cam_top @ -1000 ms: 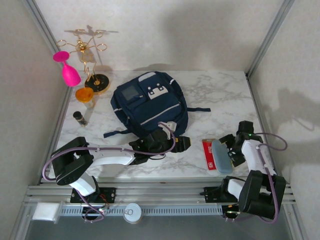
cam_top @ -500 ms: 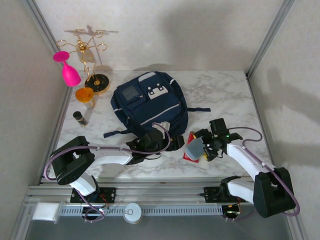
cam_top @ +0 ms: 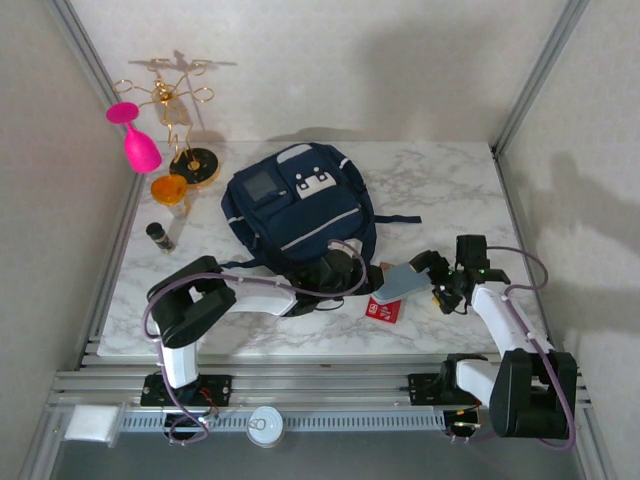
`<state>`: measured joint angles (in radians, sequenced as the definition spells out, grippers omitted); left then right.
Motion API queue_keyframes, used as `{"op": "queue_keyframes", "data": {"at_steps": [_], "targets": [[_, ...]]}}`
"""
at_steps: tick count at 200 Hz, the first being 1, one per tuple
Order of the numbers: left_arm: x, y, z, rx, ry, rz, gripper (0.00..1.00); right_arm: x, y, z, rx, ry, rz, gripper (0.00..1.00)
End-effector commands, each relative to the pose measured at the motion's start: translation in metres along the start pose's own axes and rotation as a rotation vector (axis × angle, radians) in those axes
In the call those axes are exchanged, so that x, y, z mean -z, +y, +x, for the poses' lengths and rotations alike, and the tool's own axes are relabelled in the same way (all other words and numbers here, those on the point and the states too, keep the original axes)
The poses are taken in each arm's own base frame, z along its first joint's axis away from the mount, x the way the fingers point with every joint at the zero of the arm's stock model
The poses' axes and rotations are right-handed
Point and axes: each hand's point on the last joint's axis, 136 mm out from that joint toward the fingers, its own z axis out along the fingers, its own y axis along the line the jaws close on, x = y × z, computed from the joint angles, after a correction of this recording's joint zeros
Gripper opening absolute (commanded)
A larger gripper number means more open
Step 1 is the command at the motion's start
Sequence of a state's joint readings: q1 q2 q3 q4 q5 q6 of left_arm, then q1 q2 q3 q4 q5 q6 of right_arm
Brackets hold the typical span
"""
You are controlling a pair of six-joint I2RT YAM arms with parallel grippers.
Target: Pack the student bag
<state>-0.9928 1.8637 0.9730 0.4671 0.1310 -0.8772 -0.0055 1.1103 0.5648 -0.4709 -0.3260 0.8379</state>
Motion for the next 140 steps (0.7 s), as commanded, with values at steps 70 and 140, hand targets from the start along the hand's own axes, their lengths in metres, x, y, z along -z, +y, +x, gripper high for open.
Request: {"op": "queue_keyframes", "data": {"at_steps": [70,140], "targets": [[-0.049,0.044,0.011,0.028,0.036,-0.176,0.48,-0.025,0.046,0.003,0.18,0.073,-0.413,0.92],[-0.048,0.054,0.022,0.007,0.077,-0.228,0.37,-0.011,0.064,-0.005,0.298,0.015,-0.497,0.65]]}}
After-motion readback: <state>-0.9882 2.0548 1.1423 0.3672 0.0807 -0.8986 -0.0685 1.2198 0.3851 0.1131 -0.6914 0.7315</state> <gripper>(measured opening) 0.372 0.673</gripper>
